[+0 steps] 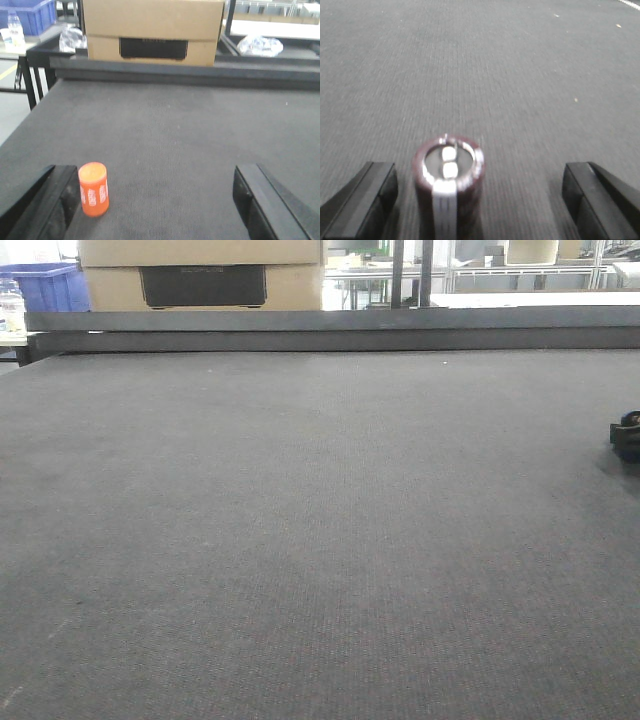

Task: Place cylindrical capacitor in blue bin on shelf
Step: 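Close the right gripper on the dark-red capacitor and lift it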

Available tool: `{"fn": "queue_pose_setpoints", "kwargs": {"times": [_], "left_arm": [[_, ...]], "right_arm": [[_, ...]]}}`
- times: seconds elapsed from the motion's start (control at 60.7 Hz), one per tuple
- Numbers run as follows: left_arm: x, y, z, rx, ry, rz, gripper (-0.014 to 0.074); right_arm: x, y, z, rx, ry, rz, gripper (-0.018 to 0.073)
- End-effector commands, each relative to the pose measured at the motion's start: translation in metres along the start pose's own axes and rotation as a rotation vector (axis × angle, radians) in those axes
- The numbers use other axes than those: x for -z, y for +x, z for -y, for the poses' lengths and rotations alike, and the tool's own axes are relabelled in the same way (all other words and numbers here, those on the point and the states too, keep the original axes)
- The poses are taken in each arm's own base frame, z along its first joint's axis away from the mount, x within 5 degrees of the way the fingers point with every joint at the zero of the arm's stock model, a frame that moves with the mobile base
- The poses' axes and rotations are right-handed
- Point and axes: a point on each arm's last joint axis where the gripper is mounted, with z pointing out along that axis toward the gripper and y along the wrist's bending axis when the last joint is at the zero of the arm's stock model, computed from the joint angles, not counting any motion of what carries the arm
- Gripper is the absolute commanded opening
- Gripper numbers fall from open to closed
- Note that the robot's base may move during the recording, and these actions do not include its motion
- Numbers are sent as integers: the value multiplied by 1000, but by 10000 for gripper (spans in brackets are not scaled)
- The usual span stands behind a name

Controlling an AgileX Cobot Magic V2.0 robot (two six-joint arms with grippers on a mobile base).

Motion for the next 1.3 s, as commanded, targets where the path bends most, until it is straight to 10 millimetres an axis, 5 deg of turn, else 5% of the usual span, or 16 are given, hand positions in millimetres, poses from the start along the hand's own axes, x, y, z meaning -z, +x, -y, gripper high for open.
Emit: {"fn": "queue_pose_setpoints", "kwargs": {"times": [0.0,0.214,0.412,0.577,0.873,1.137,1.285], "left_arm": [[0,-6,1,-1,7,42,519],[0,-6,1,1,8,41,519],[0,-6,2,50,22,50,519],[0,-6,2,29,16,49,519],[-33,17,-12,-6,-87,-64,519],[-90,70,-46,155,-238,-133,519],[-131,102,-48,152,-222,-216,519]], "right_arm": [[-7,-4,1,0,3,33,549],[-8,-4,0,0,2,30,484],[-8,-3,0,0,0,15,74],[-7,-7,0,-2,-1,18,-169],[17,-58,4,-24,-16,49,-162],[64,-115,10,-46,-49,54,-162],[86,-136,13,-54,-57,95,-162]]}}
